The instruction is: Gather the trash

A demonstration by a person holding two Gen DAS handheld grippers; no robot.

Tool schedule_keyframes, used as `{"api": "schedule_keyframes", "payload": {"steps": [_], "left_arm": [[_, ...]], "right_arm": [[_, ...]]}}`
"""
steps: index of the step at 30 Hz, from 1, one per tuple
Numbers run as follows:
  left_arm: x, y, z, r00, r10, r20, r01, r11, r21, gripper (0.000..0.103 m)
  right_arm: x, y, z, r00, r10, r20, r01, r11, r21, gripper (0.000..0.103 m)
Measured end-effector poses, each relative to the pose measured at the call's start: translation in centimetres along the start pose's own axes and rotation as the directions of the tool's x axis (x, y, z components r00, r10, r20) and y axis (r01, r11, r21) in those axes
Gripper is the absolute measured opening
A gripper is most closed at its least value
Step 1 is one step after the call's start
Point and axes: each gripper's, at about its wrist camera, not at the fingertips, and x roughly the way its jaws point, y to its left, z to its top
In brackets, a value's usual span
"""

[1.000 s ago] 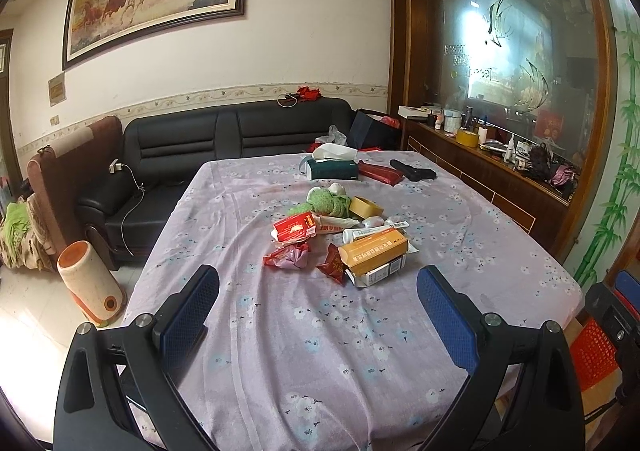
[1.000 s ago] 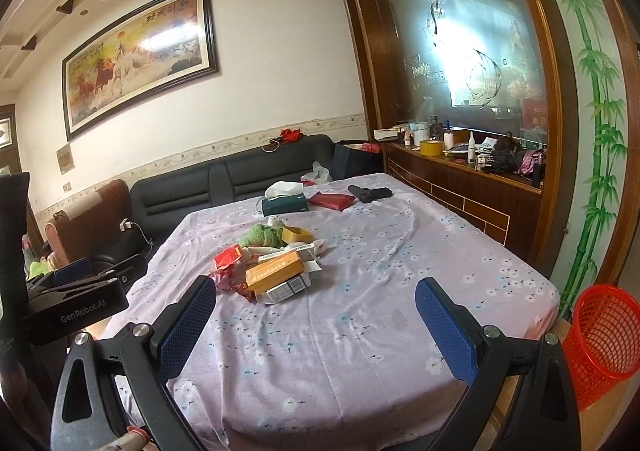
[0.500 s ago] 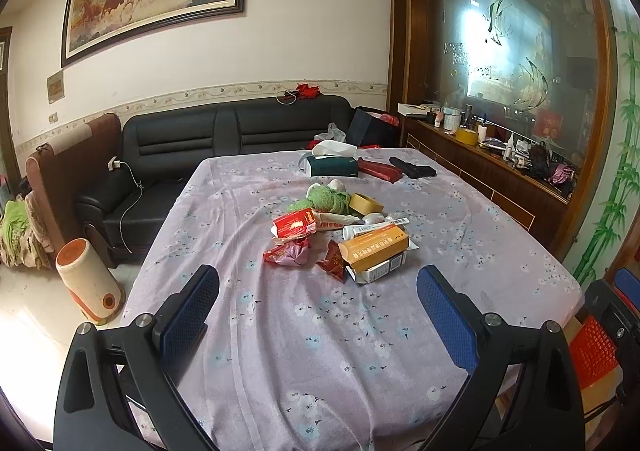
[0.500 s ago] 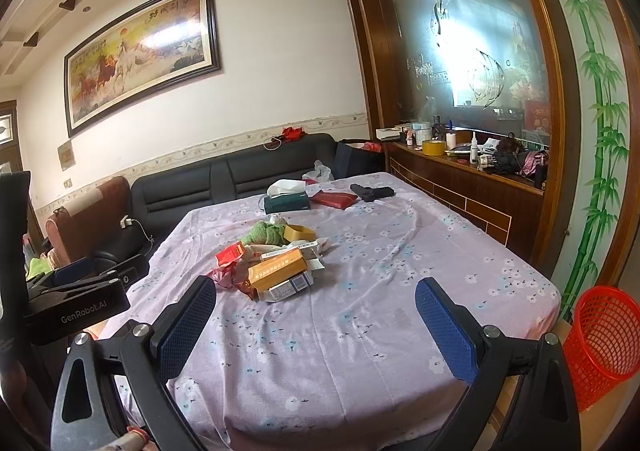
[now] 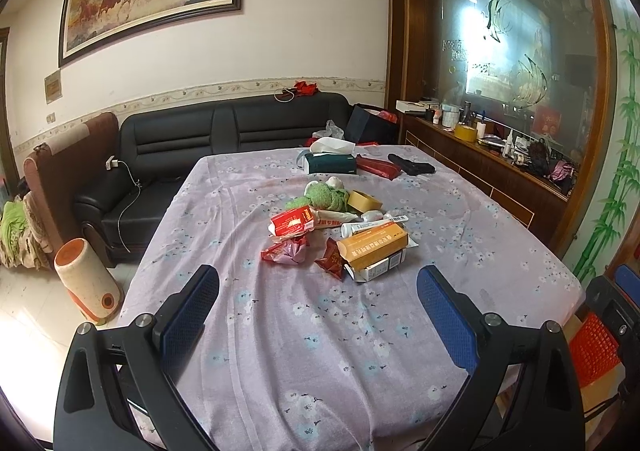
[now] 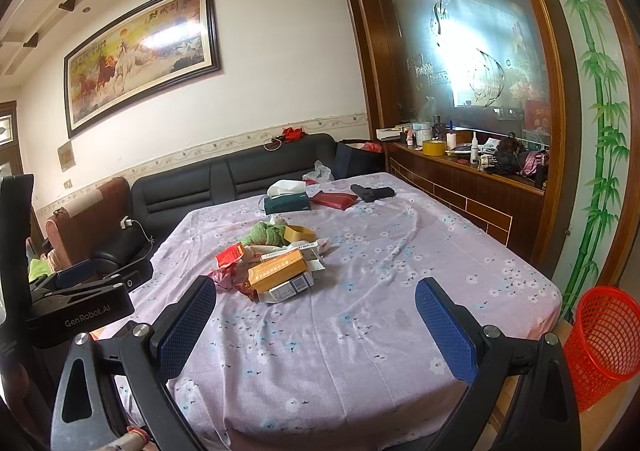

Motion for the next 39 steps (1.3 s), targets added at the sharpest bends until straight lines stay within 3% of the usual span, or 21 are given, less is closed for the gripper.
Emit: {"api": "schedule_keyframes", "payload": {"steps": [13, 22, 27, 31, 34, 37, 39], "left_arm": [[1.7, 0.4, -0.2, 0.999, 0.001, -0.034, -0.001, 1.000, 0.000, 0.099], [5.4, 3.4, 0.5, 0.997, -0.040, -0.067, 0.036, 0.998, -0.061, 0.099], [9.3, 4.9, 0.9, 0.992, -0.060, -0.108, 0.051, 0.995, -0.084, 0.099], [13.7, 5.1, 1.2, 0.974, -0.141, -0.175, 0.124, 0.987, -0.104, 0.099], [16.6, 3.5, 1.7, 0.958, -0.207, -0.199, 0.201, 0.978, -0.050, 0.099], [19.4, 1.3, 2.1, 0.934, -0.266, -0.239, 0.279, 0.960, 0.021, 0.098], [21.5, -0.3, 2.4, 0.905, -0.312, -0.288, 0.338, 0.940, 0.044, 0.098]], "right_arm": [[1.5, 0.2, 0.1, 1.000, -0.013, 0.020, 0.014, 0.997, -0.071, 0.101], [4.7, -0.2, 0.1, 0.996, 0.079, -0.048, -0.079, 0.997, 0.002, 0.101], [9.8, -0.1, -0.5, 0.979, 0.157, -0.129, -0.153, 0.987, 0.043, 0.090], [15.9, 0.0, -0.8, 0.947, 0.239, -0.214, -0.227, 0.970, 0.082, 0.089], [19.8, -0.8, -0.6, 0.925, 0.268, -0.269, -0.240, 0.962, 0.133, 0.089], [21.8, -2.4, -0.3, 0.925, 0.244, -0.291, -0.200, 0.964, 0.175, 0.089], [22.5, -4.0, -0.3, 0.934, 0.202, -0.295, -0.146, 0.969, 0.200, 0.089]]}}
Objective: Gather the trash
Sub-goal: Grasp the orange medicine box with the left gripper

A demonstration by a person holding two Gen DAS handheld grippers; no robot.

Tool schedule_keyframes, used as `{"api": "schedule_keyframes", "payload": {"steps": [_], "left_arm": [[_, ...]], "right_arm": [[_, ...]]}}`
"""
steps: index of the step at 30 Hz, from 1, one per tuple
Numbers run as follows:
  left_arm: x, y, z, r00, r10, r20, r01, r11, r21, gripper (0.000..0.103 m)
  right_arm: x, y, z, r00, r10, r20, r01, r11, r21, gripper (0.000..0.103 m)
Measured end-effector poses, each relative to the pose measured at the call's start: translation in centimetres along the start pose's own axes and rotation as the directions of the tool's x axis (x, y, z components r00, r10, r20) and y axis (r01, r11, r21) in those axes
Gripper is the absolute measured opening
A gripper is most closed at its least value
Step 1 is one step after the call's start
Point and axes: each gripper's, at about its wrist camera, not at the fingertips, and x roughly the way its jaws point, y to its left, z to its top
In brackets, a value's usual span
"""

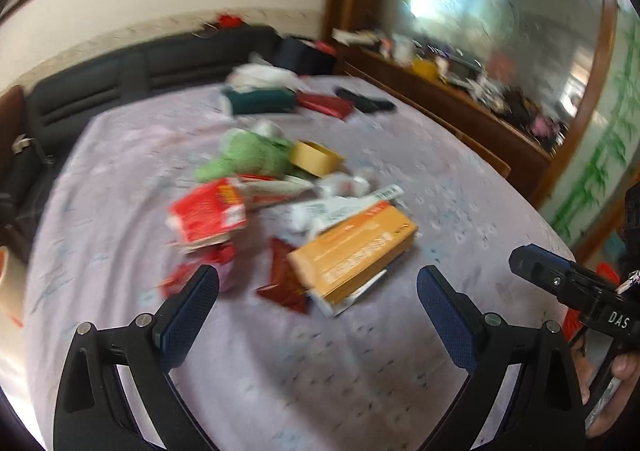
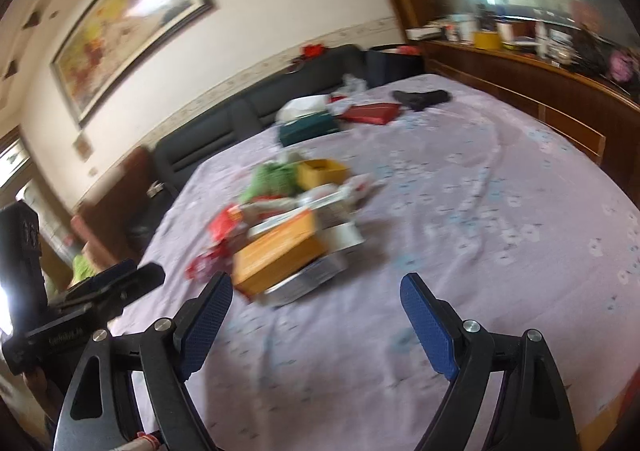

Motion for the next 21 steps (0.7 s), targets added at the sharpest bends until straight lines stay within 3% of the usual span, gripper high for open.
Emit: {"api": "schedule_keyframes", "payload": {"steps": [4, 8, 10, 11, 15, 21], "left_arm": [[5.6, -0.9, 1.9, 0.986, -0.113, -0.125, 0.122, 0.990, 0.066, 0.098], [9.5, -1.5, 2.5, 0.978, -0.051, -0.204, 0.076, 0.990, 0.117, 0.098], [9.8, -1.8, 2.1, 0.972, -0.066, -0.226, 0.096, 0.987, 0.126, 0.097], [9.8, -2.2, 1.8, 0.968, -0.088, -0.233, 0.121, 0.984, 0.130, 0.094], [9.0, -3.1, 1.2, 0.972, -0.069, -0.226, 0.104, 0.984, 0.144, 0.052], [7.4, -3.6, 0.2, 0.973, -0.082, -0.216, 0.111, 0.986, 0.122, 0.048]], "right_arm": [[0.3, -3.1, 0.1, 0.999, -0.034, -0.003, 0.034, 0.997, 0.075, 0.089], [0.6, -5.0, -0.2, 1.000, -0.026, -0.007, 0.026, 0.993, 0.119, 0.089], [0.8, -5.6, -0.3, 1.000, -0.017, -0.004, 0.018, 0.992, 0.125, 0.089], [0.9, -5.9, -0.3, 1.000, -0.019, 0.001, 0.019, 0.992, 0.123, 0.089], [0.5, -6.3, -0.4, 1.000, -0.013, 0.018, 0.011, 0.993, 0.120, 0.089], [0.7, -6.0, -0.9, 1.000, 0.003, 0.010, -0.005, 0.994, 0.109, 0.089]]}}
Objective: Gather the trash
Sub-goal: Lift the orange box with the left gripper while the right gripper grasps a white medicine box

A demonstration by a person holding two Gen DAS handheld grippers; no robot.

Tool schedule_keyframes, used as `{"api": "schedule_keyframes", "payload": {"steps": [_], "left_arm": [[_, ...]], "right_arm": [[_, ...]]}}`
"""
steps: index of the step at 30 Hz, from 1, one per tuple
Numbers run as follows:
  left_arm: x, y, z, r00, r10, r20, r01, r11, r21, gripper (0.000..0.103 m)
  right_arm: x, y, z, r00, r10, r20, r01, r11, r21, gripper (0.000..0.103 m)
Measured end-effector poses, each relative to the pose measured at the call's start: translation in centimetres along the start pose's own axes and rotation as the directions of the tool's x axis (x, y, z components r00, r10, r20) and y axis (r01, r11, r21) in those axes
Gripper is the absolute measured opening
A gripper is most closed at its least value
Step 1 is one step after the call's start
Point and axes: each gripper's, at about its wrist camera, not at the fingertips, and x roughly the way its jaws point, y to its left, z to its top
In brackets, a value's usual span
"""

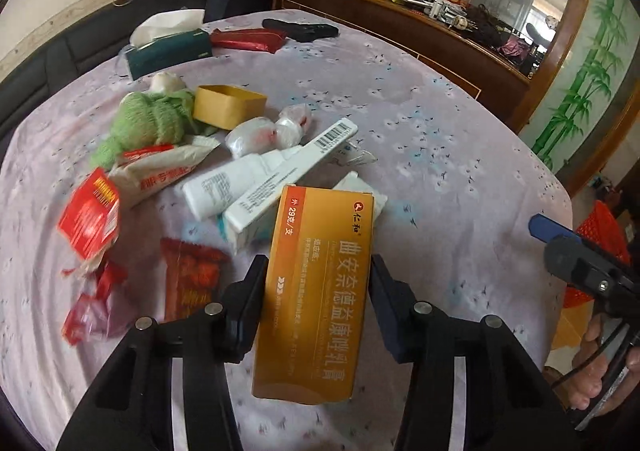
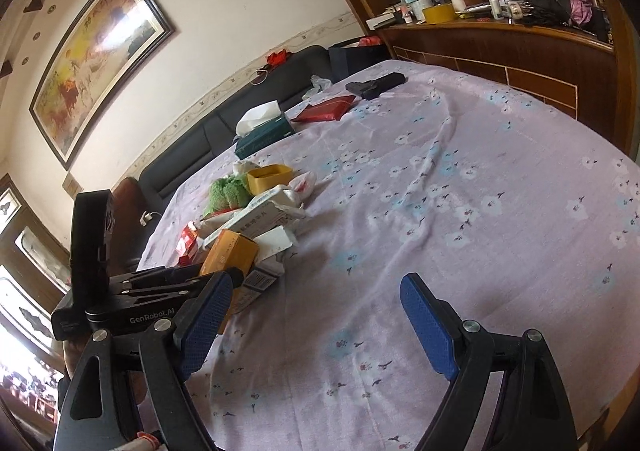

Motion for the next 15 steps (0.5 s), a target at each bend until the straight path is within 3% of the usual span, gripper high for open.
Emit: {"api": "schedule_keyframes", "payload": {"steps": [4, 8, 12, 15], "left_arm": [[-3.4, 0.9, -2.0, 0.995, -0.032, 0.096, 0.039, 0.997, -0.071, 0.047], [-5.9, 2.8, -4.1, 0.975, 0.047, 0.218, -0.009, 0.985, -0.172, 0.047], [-6.4, 5.3, -5.1, 0.955, 0.076, 0.288, 0.004, 0.964, -0.267, 0.047], [-6.5, 6.4, -5.6, 0.946, 0.040, 0.323, 0.061, 0.953, -0.298, 0.047]], "right_arm": [[0.8, 0.7, -0.5, 0.999, 0.040, -0.030, -0.041, 0.999, -0.010, 0.089], [3.1, 2.0, -0.6, 0.989, 0.104, -0.101, -0.106, 0.994, -0.011, 0.089], [7.3, 3.4, -0.8, 0.964, 0.152, -0.217, -0.150, 0.988, 0.024, 0.089], [10.0, 4.0, -1.4, 0.945, 0.150, -0.291, -0.132, 0.988, 0.080, 0.085]]}}
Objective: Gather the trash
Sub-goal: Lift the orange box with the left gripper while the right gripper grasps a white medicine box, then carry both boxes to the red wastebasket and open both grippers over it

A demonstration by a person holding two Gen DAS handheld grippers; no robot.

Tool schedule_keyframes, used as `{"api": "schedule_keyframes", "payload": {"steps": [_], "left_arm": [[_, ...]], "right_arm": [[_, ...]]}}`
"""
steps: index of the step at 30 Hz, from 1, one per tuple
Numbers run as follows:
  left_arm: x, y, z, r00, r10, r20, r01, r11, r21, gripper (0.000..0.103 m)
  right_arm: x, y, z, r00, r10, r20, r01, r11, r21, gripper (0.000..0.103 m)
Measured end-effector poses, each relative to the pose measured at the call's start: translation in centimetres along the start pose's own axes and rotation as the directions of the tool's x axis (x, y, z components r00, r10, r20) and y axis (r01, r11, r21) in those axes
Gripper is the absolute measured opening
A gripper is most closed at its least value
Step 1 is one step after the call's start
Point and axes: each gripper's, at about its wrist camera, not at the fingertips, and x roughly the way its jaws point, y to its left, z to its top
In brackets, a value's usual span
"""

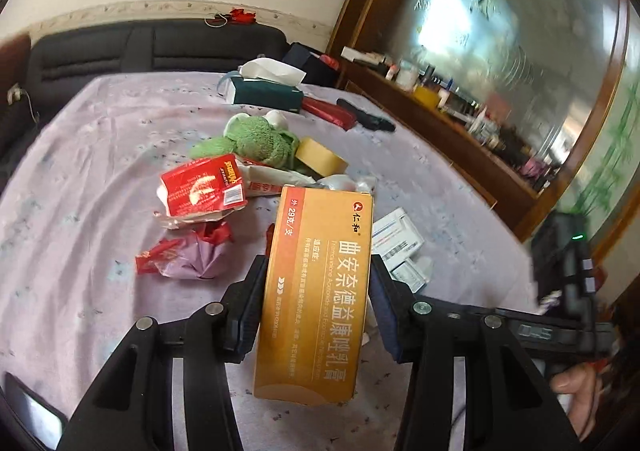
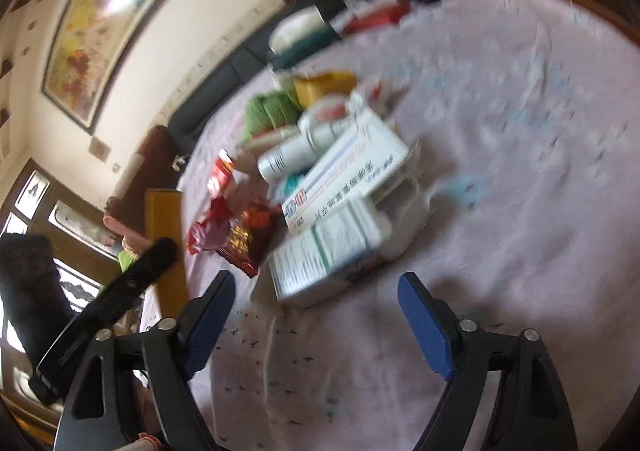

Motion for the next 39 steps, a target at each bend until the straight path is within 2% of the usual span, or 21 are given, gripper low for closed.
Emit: {"api": "schedule_keyframes", "payload": {"steps": [2, 5, 7, 12, 15, 16, 17, 19, 20, 22, 28, 31, 36, 39], "left_arm": [[0.1, 0.3, -0.1, 1.000, -0.011, 0.011, 0.011, 1.000, -0.001, 0.047], [0.8, 0.3, -0.3, 1.000, -0.009, -0.010, 0.009, 1.000, 0.003, 0.047], [0.5, 0.2, -0.5, 1.000, -0.010, -0.003, 0.010, 1.000, 0.008, 0.048], [0.0, 0.5, -0.5, 1.000, -0.010, 0.020, 0.010, 1.000, -0.002, 0.048], [-0.1, 0.4, -0.6, 1.000, -0.012, 0.022, 0.012, 1.000, 0.003, 0.048], [-0.1, 0.3, -0.6, 1.000, -0.004, 0.027, 0.004, 1.000, 0.010, 0.048], [-0.1, 0.2, -0.7, 1.000, -0.003, 0.027, 0.003, 1.000, 0.016, 0.048], [0.0, 0.0, -0.8, 1.000, -0.018, 0.019, 0.018, 1.000, 0.020, 0.048], [0.0, -0.3, -0.9, 1.000, -0.023, 0.015, 0.023, 0.999, 0.023, 0.048], [0.0, -1.0, -1.1, 1.000, -0.018, 0.009, 0.017, 0.999, 0.038, 0.048], [-1.7, -4.4, -1.3, 1.000, -0.007, 0.019, 0.006, 0.999, 0.054, 0.048], [-2.8, -6.6, -1.2, 1.000, 0.001, 0.024, -0.003, 0.998, 0.064, 0.048], [-4.3, -11.4, -1.0, 0.999, -0.018, 0.043, 0.013, 0.994, 0.109, 0.048], [-4.7, -14.7, -1.2, 0.998, -0.059, 0.036, 0.053, 0.988, 0.146, 0.048]], "right_arm": [[1.1, -0.3, 0.1, 1.000, -0.005, -0.020, 0.006, 0.999, 0.045, 0.081], [2.6, -0.6, 0.7, 0.999, 0.016, -0.035, -0.011, 0.992, 0.123, 0.072], [3.0, -0.5, 1.4, 1.000, -0.013, -0.019, 0.016, 0.989, 0.149, 0.068], [4.4, -0.3, 3.3, 0.997, -0.077, 0.018, 0.070, 0.966, 0.250, 0.070], [5.3, 1.2, 4.0, 0.984, -0.178, 0.025, 0.172, 0.973, 0.153, 0.069], [5.6, 1.8, 4.0, 0.976, -0.217, 0.031, 0.212, 0.970, 0.117, 0.060], [5.7, 2.0, 3.9, 0.967, -0.251, 0.036, 0.247, 0.964, 0.096, 0.057], [5.3, 1.5, 3.7, 0.971, -0.234, 0.040, 0.230, 0.969, 0.087, 0.051], [4.8, 1.0, 3.4, 0.976, -0.213, 0.036, 0.209, 0.973, 0.094, 0.043], [3.3, 0.2, 2.6, 0.984, -0.171, 0.043, 0.166, 0.981, 0.103, 0.042], [-3.4, -0.4, 0.2, 0.986, -0.103, 0.131, 0.097, 0.994, 0.055, 0.042], [-7.6, -0.6, -0.8, 0.977, -0.068, 0.202, 0.064, 0.998, 0.028, 0.042], [-15.3, -1.6, -2.6, 0.940, -0.076, 0.334, 0.074, 0.997, 0.019, 0.042], [-20.1, -3.1, -3.8, 0.899, -0.123, 0.421, 0.115, 0.992, 0.044, 0.042]]}}
